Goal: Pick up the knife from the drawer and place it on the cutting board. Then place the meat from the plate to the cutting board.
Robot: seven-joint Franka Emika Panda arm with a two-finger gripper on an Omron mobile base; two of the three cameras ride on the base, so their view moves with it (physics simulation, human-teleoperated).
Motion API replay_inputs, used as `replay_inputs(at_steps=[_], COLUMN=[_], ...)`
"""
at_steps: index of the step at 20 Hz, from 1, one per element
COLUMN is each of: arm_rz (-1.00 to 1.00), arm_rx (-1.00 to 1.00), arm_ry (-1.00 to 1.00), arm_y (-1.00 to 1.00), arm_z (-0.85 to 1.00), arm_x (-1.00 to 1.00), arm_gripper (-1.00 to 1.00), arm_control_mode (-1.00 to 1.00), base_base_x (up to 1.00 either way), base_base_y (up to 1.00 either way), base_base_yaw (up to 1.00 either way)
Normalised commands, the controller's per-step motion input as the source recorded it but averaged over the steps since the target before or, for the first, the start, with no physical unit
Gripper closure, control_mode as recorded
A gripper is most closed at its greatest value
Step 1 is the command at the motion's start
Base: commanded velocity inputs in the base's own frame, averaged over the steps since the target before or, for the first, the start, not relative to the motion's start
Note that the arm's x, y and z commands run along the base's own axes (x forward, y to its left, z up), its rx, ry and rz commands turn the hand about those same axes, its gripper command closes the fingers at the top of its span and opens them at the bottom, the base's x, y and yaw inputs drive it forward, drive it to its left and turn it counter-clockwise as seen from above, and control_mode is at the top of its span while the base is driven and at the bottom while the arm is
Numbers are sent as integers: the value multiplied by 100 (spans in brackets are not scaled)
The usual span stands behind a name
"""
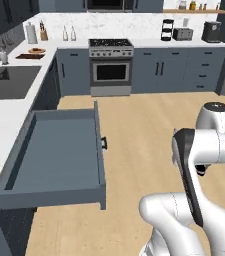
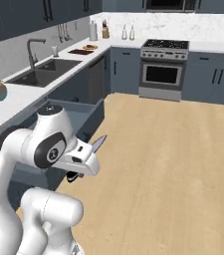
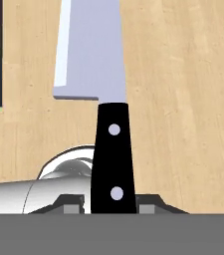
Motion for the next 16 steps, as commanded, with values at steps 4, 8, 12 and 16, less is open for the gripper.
replay_inputs(at_steps=[4, 8, 12, 16], arm_rz=[0, 0, 0, 0], arm_rx=[0, 0, 0, 0], arm_ry=[0, 0, 0, 0], arm_y=[0, 0, 0, 0], arm_z=[0, 0, 0, 0], arm_x=[0, 0, 0, 0], arm_gripper=[100, 100, 100, 100], arm_control_mode=[100, 100, 100, 100], base_base_x=[89, 100, 100, 100], base_base_y=[-100, -86, -90, -88], base_base_yaw=[-5, 1, 9, 14])
